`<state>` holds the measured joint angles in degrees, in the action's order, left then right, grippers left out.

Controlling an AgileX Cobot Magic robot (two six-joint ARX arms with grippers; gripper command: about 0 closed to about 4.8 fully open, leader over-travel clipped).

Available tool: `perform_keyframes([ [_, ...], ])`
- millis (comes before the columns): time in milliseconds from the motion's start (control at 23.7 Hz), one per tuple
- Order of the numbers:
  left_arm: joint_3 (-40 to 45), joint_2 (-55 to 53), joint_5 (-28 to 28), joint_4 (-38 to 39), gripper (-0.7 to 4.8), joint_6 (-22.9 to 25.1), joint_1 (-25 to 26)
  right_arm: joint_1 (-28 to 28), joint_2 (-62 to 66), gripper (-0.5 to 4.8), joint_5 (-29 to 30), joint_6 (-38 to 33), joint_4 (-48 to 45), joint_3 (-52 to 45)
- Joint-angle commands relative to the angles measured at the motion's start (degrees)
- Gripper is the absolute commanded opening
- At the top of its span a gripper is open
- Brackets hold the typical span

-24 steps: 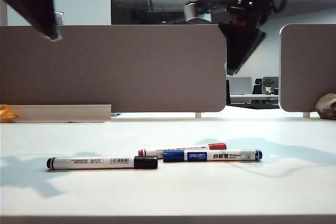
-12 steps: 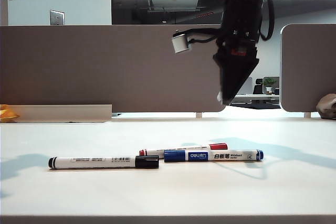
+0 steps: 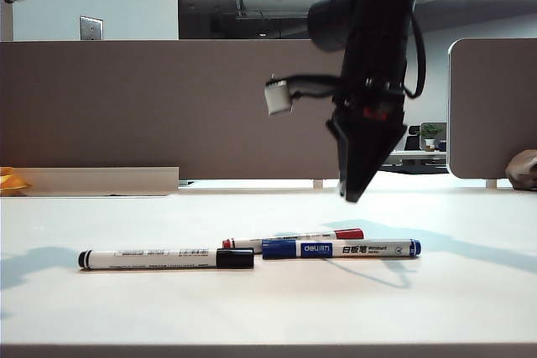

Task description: Pick up the markers one by one and line them up horizontally in a straight line on the table.

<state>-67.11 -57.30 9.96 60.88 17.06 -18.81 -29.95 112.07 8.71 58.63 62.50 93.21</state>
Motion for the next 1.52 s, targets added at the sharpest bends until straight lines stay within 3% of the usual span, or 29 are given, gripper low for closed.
perform_keyframes([
  [42,-0.13,0.17,0.39,-0.13,0.48,0.09,0.02,-0.37,0.92,1.80,0.42,2.27,0.83,0.13],
  [253,-0.13,0.17,0.39,-0.13,0.48,0.22,0.02,-0.48,2.80,1.80,-0.28,6.34,0.55,0.13],
  [759,-0.15,0.17,0.39,-0.13,0.48,0.31,0.02,-1.33,3.45,1.81,-5.84,7.30,-4.48,0.24],
  [1519,-0.15,0.17,0.39,-0.11,0.48,0.31,0.02,-3.89,6.71,1.74,-5.20,7.37,-6.03,0.26],
])
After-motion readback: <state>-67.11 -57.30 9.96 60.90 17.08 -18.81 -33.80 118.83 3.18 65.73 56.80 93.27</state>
